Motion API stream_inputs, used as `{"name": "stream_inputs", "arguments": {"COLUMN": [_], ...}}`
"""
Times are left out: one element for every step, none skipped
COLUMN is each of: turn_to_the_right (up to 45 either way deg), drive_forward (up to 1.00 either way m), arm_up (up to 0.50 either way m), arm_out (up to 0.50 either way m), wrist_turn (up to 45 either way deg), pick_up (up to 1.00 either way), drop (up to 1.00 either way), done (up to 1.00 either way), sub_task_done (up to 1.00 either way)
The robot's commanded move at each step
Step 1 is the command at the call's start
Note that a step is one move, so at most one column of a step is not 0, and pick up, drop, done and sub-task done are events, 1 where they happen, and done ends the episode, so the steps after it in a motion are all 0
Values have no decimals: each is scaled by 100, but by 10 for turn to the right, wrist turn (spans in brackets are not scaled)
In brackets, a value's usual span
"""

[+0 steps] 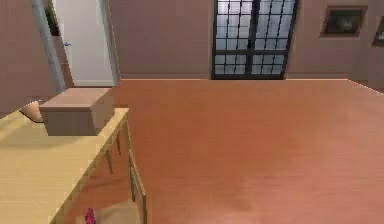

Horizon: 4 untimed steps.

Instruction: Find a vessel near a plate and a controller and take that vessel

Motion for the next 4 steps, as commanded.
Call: {"name": "stream_inputs", "arguments": {"turn_to_the_right": [330,0,-450,-450], "drive_forward": [0,10,0,0], "arm_up": [0,0,0,0], "arm_out": [0,0,0,0], "wrist_turn": [0,0,0,0], "pick_up": [0,0,0,0], "drop": [0,0,0,0], "done": [0,0,0,0], "sub_task_done": [0,0,0,0]}}
